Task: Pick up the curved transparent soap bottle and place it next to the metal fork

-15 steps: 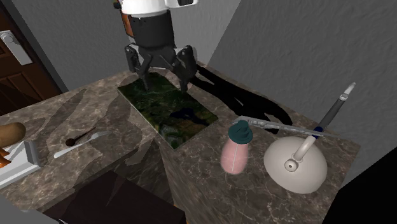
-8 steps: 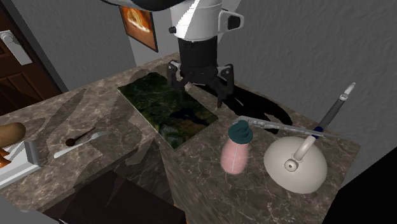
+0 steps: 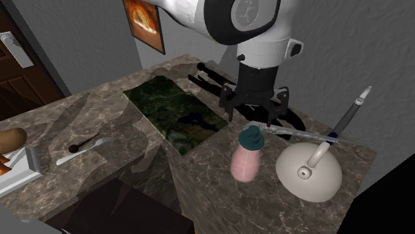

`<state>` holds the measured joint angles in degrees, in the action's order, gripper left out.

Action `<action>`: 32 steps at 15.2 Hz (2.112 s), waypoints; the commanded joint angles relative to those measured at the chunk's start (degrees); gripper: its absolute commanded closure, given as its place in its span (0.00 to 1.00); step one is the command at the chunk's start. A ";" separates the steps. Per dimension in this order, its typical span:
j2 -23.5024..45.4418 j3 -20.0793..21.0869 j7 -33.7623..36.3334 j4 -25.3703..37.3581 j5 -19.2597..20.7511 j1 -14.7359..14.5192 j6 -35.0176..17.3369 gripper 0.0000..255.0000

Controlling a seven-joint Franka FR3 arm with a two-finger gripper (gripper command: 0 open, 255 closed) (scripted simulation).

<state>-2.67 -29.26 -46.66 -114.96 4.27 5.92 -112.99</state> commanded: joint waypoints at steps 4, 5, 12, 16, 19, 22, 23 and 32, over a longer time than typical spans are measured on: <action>4.35 -0.89 -3.14 0.82 -2.49 0.71 -2.90 0.00; 4.61 -0.92 -3.24 0.31 -2.63 0.75 -3.64 0.00; 5.65 -0.99 -3.65 -1.42 -3.19 0.90 -6.29 0.00; 5.65 -0.99 -3.65 -1.42 -3.19 0.90 -6.29 0.00; 5.65 -0.99 -3.65 -1.43 -3.20 0.90 -6.30 1.00; 5.66 -0.99 -3.65 -1.42 -3.20 0.90 -6.29 1.00; 5.65 -0.99 -3.65 -1.42 -3.20 0.90 -6.29 1.00; 4.03 -0.93 -3.16 1.61 -2.33 0.73 -1.84 1.00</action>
<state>1.57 -30.25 -49.97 -113.86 1.83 6.72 -115.51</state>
